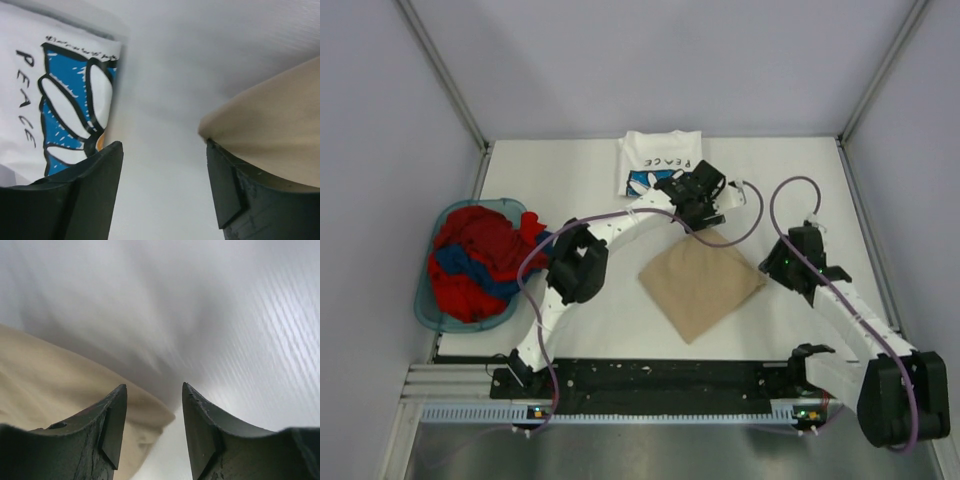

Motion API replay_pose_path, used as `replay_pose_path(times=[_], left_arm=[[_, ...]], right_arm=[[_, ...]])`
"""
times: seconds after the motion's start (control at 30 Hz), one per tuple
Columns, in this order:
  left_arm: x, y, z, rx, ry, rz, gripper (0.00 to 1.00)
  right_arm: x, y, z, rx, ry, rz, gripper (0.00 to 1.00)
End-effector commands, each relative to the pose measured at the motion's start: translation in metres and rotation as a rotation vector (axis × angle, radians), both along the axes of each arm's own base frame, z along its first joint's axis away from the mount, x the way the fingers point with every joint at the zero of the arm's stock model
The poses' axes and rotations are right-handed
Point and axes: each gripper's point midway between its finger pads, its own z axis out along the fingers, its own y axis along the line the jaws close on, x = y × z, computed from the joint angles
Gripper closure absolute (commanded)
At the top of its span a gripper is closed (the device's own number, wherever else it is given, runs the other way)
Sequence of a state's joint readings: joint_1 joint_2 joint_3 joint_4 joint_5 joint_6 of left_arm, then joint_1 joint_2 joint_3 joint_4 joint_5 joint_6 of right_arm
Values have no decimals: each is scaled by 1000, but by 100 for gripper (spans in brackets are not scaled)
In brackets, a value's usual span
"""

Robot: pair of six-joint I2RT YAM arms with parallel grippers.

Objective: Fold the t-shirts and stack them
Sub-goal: Fold the long partially folded tshirt into a neat square

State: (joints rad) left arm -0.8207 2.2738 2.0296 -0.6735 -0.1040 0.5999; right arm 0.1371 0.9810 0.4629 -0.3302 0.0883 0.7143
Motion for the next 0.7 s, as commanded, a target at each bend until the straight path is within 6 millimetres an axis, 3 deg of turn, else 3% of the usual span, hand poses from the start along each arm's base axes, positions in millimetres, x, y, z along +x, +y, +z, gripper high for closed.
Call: replay_pose_path(times=[0.0, 0.13, 0.2, 0.27, 0.43, 0.67], left_arm=[[37, 12, 55, -82, -139, 139, 24], [18, 24, 50, -150, 3, 161, 21], [5, 28, 44, -179, 79, 151, 22], [-8, 31, 38, -194, 131, 140, 25], [-27, 42, 43, -246, 186, 142, 33], [-50, 73, 40, -253, 242, 201, 41]], right_arm=[[37, -10, 55, -114, -83, 100, 51], [15, 3, 60, -30, -45, 130, 46], [-1, 15, 54, 43, -27, 150, 14], [-17, 18, 46, 80, -14, 139, 14], [-33, 39, 18, 219, 1, 149, 26], [9, 33, 1, 144, 25, 152, 52]])
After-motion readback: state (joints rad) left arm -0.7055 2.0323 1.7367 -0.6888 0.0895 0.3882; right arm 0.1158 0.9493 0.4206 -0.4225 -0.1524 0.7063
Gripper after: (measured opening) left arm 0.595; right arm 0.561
